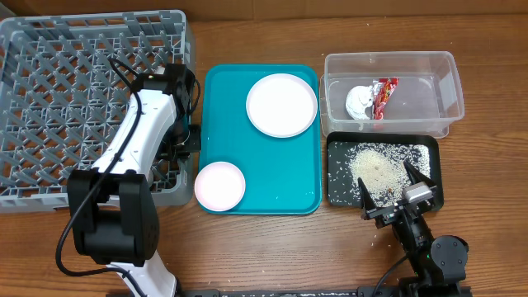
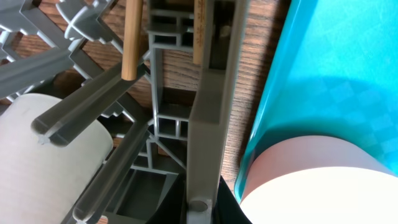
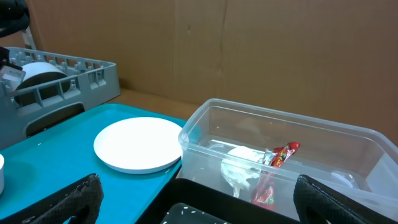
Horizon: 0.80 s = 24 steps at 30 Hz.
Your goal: Sort waste into correct bins and load items into the dishwasher
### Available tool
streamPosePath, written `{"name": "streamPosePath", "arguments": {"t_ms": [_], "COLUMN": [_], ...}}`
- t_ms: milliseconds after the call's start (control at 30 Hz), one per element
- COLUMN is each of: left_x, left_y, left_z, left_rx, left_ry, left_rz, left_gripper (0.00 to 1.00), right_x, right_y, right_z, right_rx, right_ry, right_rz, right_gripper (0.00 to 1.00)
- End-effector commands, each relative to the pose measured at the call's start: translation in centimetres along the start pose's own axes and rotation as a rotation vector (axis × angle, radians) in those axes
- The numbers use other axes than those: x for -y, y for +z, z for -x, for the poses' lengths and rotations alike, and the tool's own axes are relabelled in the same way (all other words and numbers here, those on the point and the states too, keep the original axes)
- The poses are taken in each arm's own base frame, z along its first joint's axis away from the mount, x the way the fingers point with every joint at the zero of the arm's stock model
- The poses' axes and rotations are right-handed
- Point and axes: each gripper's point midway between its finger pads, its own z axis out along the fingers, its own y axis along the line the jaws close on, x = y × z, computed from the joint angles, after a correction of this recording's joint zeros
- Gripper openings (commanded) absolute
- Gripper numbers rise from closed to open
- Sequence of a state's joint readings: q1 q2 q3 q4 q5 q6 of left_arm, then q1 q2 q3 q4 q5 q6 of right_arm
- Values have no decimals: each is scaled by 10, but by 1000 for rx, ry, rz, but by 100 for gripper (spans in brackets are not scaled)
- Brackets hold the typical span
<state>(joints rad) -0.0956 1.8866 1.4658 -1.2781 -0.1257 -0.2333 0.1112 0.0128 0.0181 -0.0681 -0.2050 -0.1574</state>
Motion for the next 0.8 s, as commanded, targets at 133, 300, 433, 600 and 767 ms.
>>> {"name": "streamPosePath", "arguments": {"t_ms": [133, 300, 433, 600, 767], "left_x": [-16, -25, -24, -22, -23], "left_y": [-1, -2, -2, -3, -3], "left_z": [4, 12, 18, 29, 27], "left_rx": [17, 47, 72, 116, 105], "left_ry": [51, 84, 115, 184, 235], "left_rz": [26, 81, 81, 79, 83], "left_gripper": [4, 4, 4, 4, 4], "right_x": [0, 0, 0, 0, 0], "right_y": [0, 0, 0, 0, 0], "right_z": [-1, -1, -1, -1, -1], "right_rx": [6, 6, 6, 6, 6], "right_ry": [2, 2, 2, 2, 2], "right_rz": [-1, -1, -1, -1, -1], "right_gripper": [100, 100, 100, 100, 100]}}
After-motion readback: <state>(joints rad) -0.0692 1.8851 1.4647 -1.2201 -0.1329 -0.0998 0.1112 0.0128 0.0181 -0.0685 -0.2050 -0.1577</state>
